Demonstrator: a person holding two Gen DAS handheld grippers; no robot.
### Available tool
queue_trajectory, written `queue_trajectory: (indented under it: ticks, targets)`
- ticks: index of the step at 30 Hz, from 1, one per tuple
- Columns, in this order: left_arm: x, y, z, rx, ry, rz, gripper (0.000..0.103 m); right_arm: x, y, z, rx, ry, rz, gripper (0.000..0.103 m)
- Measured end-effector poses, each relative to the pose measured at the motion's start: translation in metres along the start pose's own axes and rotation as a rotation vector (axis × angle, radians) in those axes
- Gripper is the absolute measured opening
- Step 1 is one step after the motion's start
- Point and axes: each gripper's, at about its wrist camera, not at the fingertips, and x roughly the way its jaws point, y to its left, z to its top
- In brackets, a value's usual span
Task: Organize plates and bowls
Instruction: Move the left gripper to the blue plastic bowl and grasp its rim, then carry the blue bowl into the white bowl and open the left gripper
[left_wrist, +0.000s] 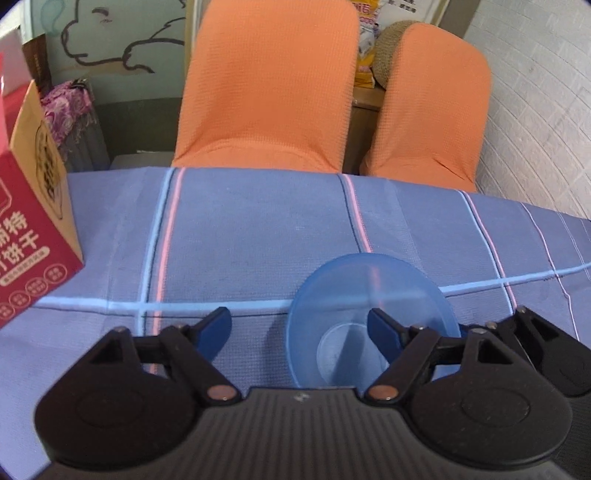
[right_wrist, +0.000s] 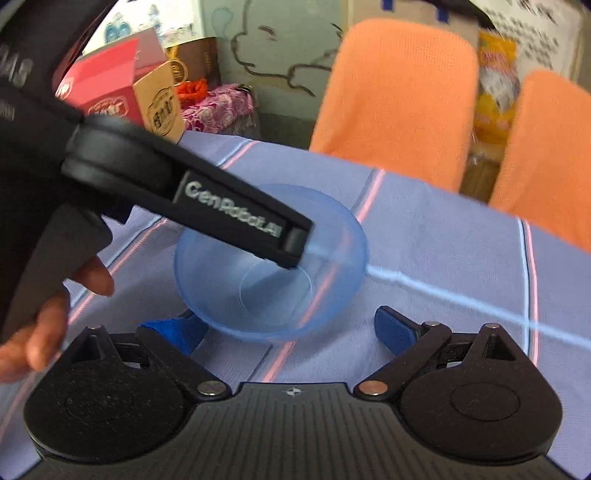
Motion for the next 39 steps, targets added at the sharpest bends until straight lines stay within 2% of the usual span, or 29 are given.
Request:
queue_trajectory:
  ticks: [1,2,4,8,13,20,26,31,35,39]
  targets:
    - [0.0,-0.002,0.0,0.019,0.001,0.009,0.065,0.002,0.002,0.001,-0.017,-0.011,-0.005,0.081]
    - [-0.001,-0.003,-0.001,0.036,0.003,0.01,0.051,0.003,0.004,0.0,-0.028,-0.015,-0.008,0.079]
    - [-0.003,-0.004,-0.003,0.056,0.013,0.011,0.05,0.002,0.007,0.001,-0.027,-0.032,0.009,0.074]
    - [-0.013,-0.009,-0.01,0.054,0.004,-0.039,0.049,-0.013,0.013,0.003,-0.034,-0.057,0.06,0.073]
    - [-0.045,-0.034,-0.02,0.102,-0.044,-0.071,0.049,-0.042,0.017,-0.001,-0.058,-0.098,0.036,0.073]
    - [-0.105,-0.091,-0.048,0.164,-0.103,-0.169,0.049,-0.12,0.009,-0.021,-0.072,-0.161,-0.015,0.073]
    - [-0.15,-0.166,-0.101,0.226,-0.107,-0.27,0.049,-0.204,0.002,-0.07,-0.087,-0.171,-0.105,0.073]
    - [-0.16,-0.225,-0.148,0.289,-0.077,-0.333,0.049,-0.259,0.004,-0.125,-0.056,-0.142,-0.18,0.073]
    - [-0.157,-0.261,-0.182,0.338,-0.044,-0.348,0.049,-0.282,0.003,-0.165,-0.017,-0.104,-0.215,0.074]
    - [-0.148,-0.28,-0.201,0.381,-0.023,-0.314,0.049,-0.285,-0.009,-0.188,0.042,-0.085,-0.215,0.074]
